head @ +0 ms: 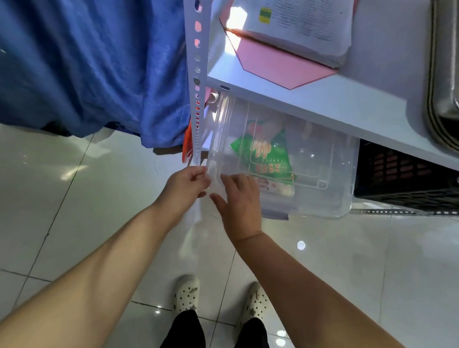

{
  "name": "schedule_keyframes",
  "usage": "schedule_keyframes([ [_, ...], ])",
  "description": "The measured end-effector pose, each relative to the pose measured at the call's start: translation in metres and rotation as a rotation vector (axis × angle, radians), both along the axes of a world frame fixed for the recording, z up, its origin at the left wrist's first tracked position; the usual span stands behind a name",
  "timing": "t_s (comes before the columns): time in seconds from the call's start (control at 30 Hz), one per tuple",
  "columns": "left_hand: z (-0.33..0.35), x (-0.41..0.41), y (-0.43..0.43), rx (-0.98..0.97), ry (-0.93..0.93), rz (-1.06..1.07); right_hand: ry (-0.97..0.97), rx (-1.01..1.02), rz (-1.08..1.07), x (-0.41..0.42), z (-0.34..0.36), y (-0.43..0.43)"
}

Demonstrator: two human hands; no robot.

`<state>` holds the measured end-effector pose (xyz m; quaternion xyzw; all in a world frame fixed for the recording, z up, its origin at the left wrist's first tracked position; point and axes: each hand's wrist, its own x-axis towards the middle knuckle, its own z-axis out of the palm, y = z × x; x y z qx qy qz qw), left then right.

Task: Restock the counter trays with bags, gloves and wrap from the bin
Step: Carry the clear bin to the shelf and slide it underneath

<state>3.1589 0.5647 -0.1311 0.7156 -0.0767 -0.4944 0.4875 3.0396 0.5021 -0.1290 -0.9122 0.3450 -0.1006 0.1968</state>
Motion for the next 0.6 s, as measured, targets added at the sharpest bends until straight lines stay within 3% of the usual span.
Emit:
schedule_keyframes([
  [0.13, 0.006, -0.015, -0.007, 0.029, -0.032, 0.075, -0.016, -0.059, -0.148, -0.047, 0.0, -0.015],
  [0.33, 0.003, -0.035, -0.014, 0.125, -0.124, 0.208, 0.109, -0.094, -0.76, -0.135, -0.002, -0.067],
  [0.4, -0.002, -0.043, -0.015, 0.121, -0.049, 0.306, 0.05, 0.032, -0.959, -0.149, -0.002, -0.081],
  [0.47, -0.005, -0.05, -0.016, 0.108, -0.018, 0.353, -0.139, 0.326, -1.085, -0.156, -0.004, -0.093],
  [0.53, -0.005, -0.056, -0.018, 0.083, -0.045, 0.384, -0.315, 0.651, -1.119, -0.161, -0.004, -0.102],
  [0.6, -0.002, -0.058, -0.025, 0.063, -0.065, 0.412, -0.381, 0.771, -1.141, -0.167, -0.005, -0.109],
])
